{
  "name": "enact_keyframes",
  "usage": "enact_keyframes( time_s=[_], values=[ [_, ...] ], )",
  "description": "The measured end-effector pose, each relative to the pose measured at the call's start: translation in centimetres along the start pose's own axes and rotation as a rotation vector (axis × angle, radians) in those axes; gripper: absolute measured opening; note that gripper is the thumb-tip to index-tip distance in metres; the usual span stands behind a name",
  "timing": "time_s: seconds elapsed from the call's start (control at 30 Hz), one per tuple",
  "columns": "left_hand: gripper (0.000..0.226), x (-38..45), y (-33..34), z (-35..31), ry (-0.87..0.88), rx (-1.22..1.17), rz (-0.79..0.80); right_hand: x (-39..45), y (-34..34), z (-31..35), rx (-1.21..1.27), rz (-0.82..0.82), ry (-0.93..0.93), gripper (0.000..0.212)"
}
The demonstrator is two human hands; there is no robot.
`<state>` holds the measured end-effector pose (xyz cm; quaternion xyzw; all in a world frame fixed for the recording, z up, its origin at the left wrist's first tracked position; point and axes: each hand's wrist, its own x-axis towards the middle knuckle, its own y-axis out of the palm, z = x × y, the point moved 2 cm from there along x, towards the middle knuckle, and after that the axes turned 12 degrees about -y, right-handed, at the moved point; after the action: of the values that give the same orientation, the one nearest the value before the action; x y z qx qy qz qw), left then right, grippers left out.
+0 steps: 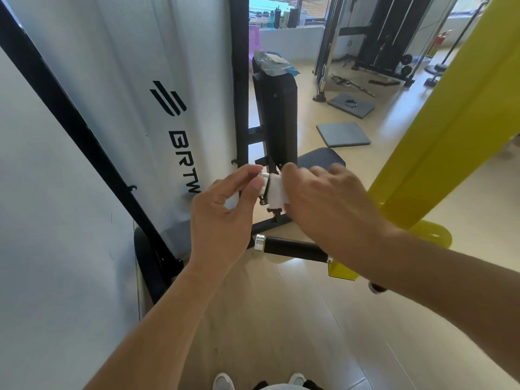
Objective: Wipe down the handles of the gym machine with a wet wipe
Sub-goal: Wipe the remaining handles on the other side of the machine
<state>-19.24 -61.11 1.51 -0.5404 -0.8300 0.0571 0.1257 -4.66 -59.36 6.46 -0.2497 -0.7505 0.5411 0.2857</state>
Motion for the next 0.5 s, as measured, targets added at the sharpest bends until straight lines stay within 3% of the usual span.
enact_keyframes(
  time_s=[0.1,0.17,0.27,0.37,0.5],
  values=[
    [0.019,0.0,0.2,0.0,0.017,0.036,-0.018,-3.1,-1.1,-1.1,-0.189,0.243,0.058,0.029],
    [0.017,-0.2,0.5,0.0,0.030,0.046,-0.036,-3.8,-1.3,-1.3,-0.317,0.313,0.024,0.028],
    [0.018,-0.5,0.6,-0.1,0.036,0.045,-0.024,-1.6,-0.6,-0.2,-0.169,0.168,0.015,0.027],
    [0.022,-0.5,0.5,-0.1,0.041,0.026,0.009,0.4,0.1,1.1,0.039,-0.014,0.018,0.041],
    [0.021,-0.2,0.2,0.0,0.014,0.025,0.020,-1.6,-0.2,0.7,-0.004,0.150,0.056,0.078]
  ],
)
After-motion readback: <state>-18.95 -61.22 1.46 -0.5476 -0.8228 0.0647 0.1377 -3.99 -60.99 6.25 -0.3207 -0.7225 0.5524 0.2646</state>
